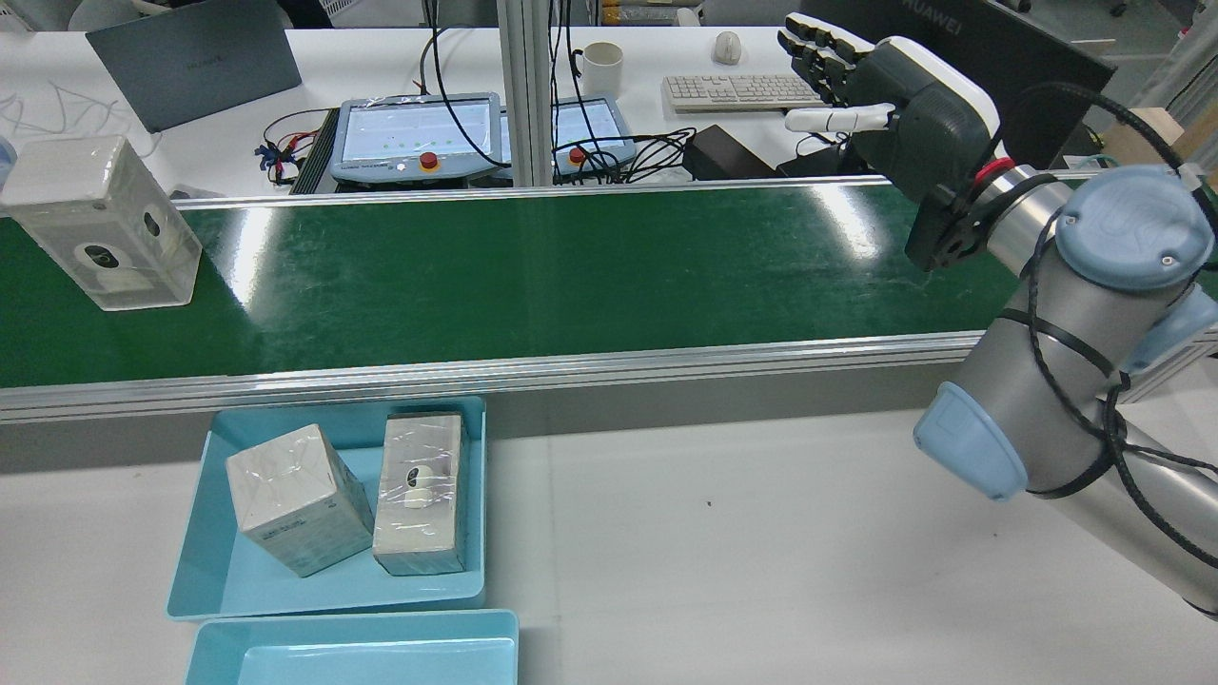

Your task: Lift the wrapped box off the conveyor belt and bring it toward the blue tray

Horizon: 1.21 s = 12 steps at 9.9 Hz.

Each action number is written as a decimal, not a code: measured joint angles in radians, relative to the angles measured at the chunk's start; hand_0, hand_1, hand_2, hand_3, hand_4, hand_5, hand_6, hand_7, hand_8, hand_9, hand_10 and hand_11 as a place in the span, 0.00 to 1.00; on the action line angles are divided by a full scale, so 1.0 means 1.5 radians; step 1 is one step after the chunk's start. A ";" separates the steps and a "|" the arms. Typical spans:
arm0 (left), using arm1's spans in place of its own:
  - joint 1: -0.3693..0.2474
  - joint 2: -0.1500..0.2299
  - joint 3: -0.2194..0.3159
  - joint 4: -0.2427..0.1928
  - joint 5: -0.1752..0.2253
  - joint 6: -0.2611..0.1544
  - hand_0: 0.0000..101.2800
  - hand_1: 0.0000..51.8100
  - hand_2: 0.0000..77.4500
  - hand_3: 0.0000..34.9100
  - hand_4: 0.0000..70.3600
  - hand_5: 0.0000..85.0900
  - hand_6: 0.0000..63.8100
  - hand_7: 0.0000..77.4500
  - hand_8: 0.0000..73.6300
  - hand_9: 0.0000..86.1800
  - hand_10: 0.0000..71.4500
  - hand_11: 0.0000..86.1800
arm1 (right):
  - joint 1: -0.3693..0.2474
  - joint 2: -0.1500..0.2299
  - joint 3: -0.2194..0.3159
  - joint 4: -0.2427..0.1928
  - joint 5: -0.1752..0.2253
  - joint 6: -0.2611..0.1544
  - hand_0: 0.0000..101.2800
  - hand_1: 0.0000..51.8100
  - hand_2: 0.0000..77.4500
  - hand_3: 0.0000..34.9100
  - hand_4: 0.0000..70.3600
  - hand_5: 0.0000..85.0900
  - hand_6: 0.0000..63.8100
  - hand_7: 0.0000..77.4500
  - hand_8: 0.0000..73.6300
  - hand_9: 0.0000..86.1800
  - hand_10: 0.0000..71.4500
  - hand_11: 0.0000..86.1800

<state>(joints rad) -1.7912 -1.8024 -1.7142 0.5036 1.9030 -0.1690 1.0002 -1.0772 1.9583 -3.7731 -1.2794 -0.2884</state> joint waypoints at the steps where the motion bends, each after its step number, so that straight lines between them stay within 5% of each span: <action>1: 0.000 0.000 0.000 0.000 0.000 0.000 0.00 0.00 0.01 0.00 0.00 0.01 0.00 0.00 0.00 0.00 0.00 0.00 | 0.001 -0.001 0.001 0.000 0.000 0.000 0.40 0.19 0.15 0.00 0.00 0.10 0.00 0.01 0.01 0.01 0.00 0.01; 12: 0.000 0.000 0.000 0.000 0.000 0.000 0.00 0.00 0.01 0.00 0.00 0.01 0.00 0.00 0.00 0.00 0.00 0.00 | -0.009 -0.005 -0.007 0.001 0.000 0.000 0.40 0.19 0.15 0.02 0.00 0.10 0.00 0.00 0.01 0.01 0.00 0.01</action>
<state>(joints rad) -1.7912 -1.8024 -1.7142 0.5036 1.9030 -0.1689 0.9865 -1.0845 1.9480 -3.7721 -1.2793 -0.2884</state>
